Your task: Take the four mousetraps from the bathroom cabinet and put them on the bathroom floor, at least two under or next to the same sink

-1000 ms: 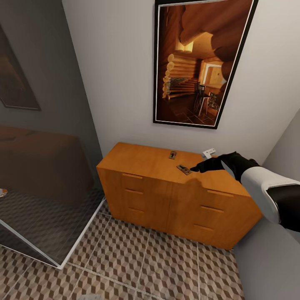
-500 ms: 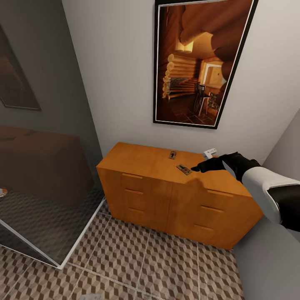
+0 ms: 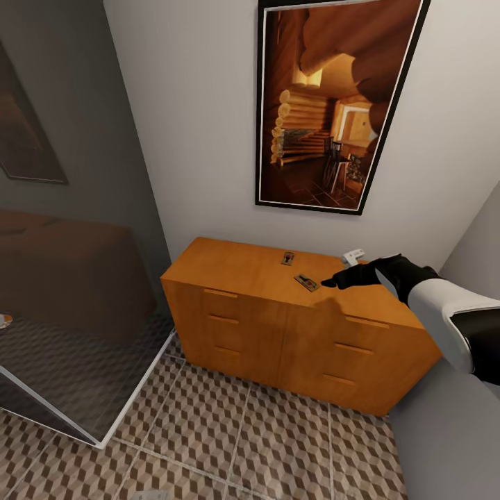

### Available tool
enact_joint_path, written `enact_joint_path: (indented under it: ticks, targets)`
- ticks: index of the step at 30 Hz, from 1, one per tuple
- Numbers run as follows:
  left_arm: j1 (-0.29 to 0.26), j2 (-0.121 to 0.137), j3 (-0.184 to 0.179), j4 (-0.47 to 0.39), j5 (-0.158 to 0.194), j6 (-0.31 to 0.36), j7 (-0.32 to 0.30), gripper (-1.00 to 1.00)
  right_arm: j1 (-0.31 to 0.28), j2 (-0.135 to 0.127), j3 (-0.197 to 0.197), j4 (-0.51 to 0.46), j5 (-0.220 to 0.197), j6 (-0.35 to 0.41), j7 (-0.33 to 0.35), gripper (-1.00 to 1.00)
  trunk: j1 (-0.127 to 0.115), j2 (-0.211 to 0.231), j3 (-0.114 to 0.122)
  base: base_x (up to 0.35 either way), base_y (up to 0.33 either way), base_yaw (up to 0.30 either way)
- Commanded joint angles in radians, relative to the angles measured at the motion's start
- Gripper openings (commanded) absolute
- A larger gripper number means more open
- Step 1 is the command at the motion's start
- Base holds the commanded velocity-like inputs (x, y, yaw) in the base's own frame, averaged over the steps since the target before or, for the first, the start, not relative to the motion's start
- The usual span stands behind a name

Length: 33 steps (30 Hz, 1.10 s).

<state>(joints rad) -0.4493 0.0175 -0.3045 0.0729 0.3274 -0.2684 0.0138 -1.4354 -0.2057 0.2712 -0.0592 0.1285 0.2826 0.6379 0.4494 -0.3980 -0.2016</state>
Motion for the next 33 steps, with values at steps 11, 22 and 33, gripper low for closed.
enact_joint_path:
  ticks: [11,22,33]
  targets:
    - [-0.002,-0.001,-0.008,0.004,0.004,-0.006,0.001,1.0,0.0,-0.001,-0.004,0.015,0.011,0.003,0.008,1.0,0.001,-0.002,-0.002,0.0,0.0,0.0]
    - [-0.002,-0.001,-0.008,0.004,0.004,-0.006,0.001,1.0,0.0,-0.001,-0.004,0.016,0.01,0.003,0.008,1.0,0.001,-0.002,-0.002,0.0,0.0,0.0]
    - [-0.002,-0.001,-0.008,0.004,0.004,-0.006,0.001,1.0,0.0,-0.001,-0.004,0.016,0.011,0.003,0.008,1.0,0.001,-0.002,-0.002,0.048,0.0,0.0]
